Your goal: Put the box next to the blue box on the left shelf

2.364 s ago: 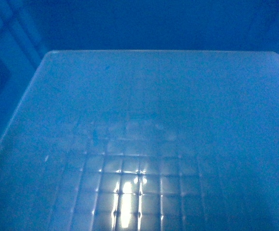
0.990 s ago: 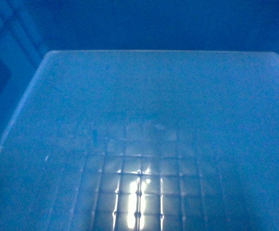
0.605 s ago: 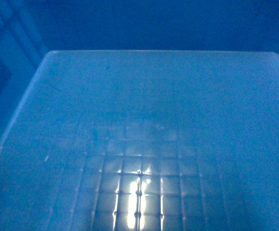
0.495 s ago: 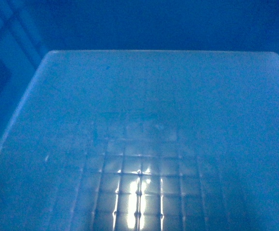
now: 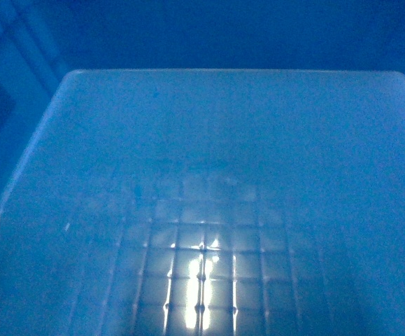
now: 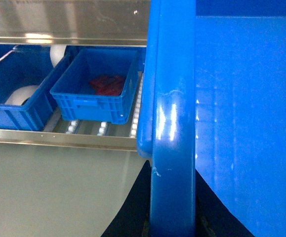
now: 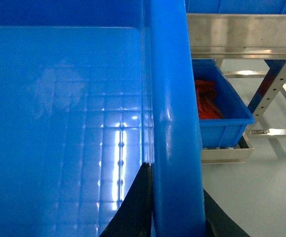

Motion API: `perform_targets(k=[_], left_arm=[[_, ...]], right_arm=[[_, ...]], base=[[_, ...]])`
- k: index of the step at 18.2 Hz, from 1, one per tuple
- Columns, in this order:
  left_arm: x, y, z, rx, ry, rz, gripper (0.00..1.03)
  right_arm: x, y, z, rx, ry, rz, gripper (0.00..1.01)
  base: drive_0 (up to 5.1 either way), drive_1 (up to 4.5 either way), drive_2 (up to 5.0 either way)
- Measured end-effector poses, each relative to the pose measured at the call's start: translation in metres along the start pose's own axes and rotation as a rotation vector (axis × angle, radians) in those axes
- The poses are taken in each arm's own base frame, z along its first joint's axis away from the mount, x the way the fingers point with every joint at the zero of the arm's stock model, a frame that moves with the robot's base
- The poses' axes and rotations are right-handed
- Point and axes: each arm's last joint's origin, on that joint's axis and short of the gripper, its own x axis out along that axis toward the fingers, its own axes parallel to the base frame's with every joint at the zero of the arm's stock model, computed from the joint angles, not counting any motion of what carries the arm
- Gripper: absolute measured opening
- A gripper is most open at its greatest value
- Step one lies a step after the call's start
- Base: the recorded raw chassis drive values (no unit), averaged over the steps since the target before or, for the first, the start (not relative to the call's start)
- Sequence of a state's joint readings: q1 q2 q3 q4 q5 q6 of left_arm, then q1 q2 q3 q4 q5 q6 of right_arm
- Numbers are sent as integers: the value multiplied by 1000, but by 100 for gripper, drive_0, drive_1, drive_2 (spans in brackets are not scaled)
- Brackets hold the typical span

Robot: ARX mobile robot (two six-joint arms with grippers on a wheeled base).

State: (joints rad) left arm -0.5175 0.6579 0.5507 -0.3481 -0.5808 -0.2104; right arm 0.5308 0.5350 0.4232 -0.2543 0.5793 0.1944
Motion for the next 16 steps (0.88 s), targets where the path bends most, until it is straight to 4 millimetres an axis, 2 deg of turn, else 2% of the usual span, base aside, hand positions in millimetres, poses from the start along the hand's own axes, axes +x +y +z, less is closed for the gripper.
perform_targets(k=[16], left_arm=[[0,0,0,2,4,0,8]], right_arm=[[0,0,-1,-3,6,1,10]], base=[[0,0,0]])
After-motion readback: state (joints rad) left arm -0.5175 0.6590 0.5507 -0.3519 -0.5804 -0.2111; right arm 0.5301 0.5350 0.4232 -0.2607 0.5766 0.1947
